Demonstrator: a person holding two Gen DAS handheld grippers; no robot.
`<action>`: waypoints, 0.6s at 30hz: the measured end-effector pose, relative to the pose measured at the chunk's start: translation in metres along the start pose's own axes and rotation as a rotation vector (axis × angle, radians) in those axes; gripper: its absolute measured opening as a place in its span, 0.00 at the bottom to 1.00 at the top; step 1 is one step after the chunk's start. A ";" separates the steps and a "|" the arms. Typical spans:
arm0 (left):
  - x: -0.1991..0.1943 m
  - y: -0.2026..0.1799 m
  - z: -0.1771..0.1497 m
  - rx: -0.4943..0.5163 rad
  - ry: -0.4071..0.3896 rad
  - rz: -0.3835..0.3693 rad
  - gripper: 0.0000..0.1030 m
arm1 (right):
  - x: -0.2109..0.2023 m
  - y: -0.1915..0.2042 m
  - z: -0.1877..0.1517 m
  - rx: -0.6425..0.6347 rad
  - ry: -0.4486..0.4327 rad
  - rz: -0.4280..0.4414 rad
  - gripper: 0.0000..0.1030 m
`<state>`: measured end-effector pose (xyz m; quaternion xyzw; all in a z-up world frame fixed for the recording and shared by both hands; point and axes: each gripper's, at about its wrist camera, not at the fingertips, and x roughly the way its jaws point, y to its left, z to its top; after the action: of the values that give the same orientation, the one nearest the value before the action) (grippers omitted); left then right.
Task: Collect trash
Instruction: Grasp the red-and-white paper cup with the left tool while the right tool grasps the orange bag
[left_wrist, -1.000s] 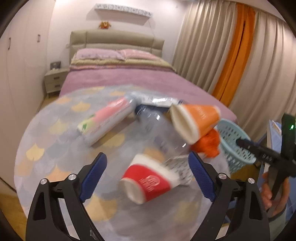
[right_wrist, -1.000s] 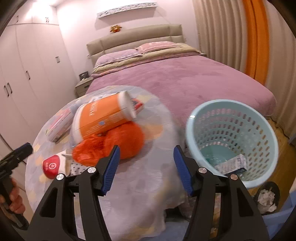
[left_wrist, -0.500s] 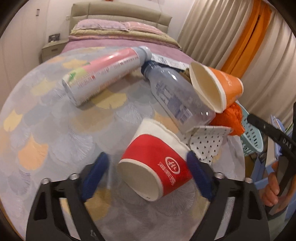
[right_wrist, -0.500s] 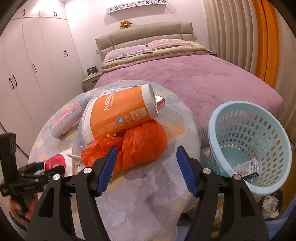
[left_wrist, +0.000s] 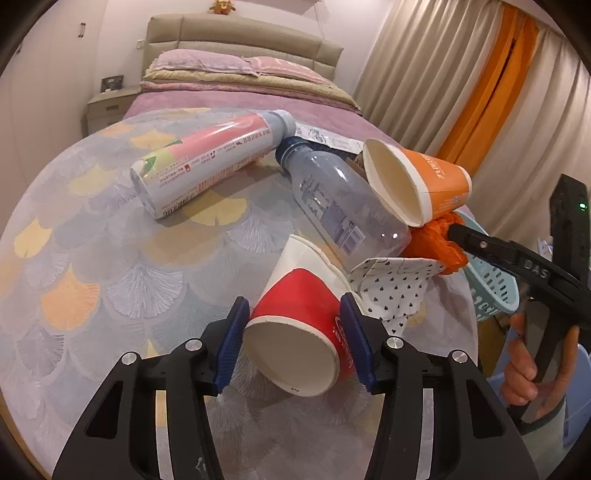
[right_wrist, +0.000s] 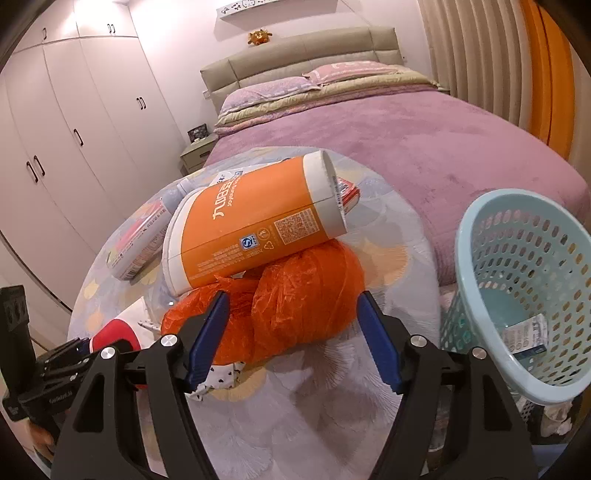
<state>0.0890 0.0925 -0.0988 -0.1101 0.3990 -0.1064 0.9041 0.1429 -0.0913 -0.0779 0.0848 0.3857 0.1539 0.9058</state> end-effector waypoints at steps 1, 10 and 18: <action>-0.001 -0.001 0.000 -0.001 -0.002 -0.001 0.46 | 0.002 0.000 0.001 0.003 0.005 0.003 0.66; -0.021 0.001 0.004 -0.017 -0.053 -0.009 0.45 | 0.016 0.004 -0.001 -0.003 0.056 0.032 0.29; -0.041 -0.003 0.015 -0.016 -0.118 -0.027 0.45 | -0.013 0.022 -0.006 -0.097 0.013 -0.006 0.14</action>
<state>0.0731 0.1032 -0.0593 -0.1289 0.3444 -0.1087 0.9236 0.1256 -0.0751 -0.0674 0.0386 0.3837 0.1701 0.9068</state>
